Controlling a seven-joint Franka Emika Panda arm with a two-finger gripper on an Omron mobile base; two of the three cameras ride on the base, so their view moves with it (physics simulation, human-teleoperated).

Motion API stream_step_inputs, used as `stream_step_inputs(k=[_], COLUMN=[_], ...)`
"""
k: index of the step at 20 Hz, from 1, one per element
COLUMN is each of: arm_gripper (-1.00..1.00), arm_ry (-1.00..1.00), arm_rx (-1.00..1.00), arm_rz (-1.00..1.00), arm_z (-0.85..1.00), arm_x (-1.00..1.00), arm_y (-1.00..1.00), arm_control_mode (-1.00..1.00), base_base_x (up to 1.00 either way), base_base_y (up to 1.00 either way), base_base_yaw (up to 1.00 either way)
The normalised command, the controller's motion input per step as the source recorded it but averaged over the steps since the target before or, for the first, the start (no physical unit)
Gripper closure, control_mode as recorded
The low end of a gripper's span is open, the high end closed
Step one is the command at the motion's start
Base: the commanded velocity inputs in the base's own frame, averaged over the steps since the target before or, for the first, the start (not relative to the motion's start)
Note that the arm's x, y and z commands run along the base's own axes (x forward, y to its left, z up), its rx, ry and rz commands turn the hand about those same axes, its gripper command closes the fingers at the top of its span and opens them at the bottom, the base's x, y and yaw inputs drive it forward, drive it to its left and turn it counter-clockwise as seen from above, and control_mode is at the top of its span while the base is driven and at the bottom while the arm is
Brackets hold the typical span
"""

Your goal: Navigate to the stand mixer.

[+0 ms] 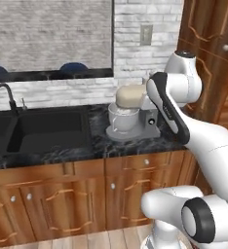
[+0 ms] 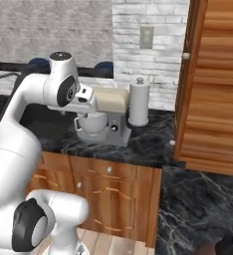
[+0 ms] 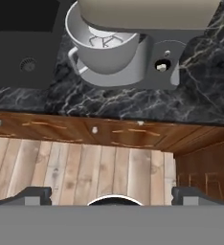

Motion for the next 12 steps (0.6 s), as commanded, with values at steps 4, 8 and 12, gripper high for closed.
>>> stream_step_inputs(k=[4,8,12], arm_gripper=[-1.00,-1.00,-1.00], arm_ry=[0.00,0.00,0.00], arm_rx=[0.00,0.00,0.00], arm_rz=[0.00,0.00,0.00], arm_z=[0.00,0.00,0.00], arm_x=[0.00,0.00,0.00], arm_y=[0.00,0.00,0.00], arm_control_mode=[1.00,1.00,1.00], base_base_x=[0.47,0.23,0.48], base_base_y=[-0.08,0.01,0.13], base_base_yaw=[-0.15,-0.24,-0.24])
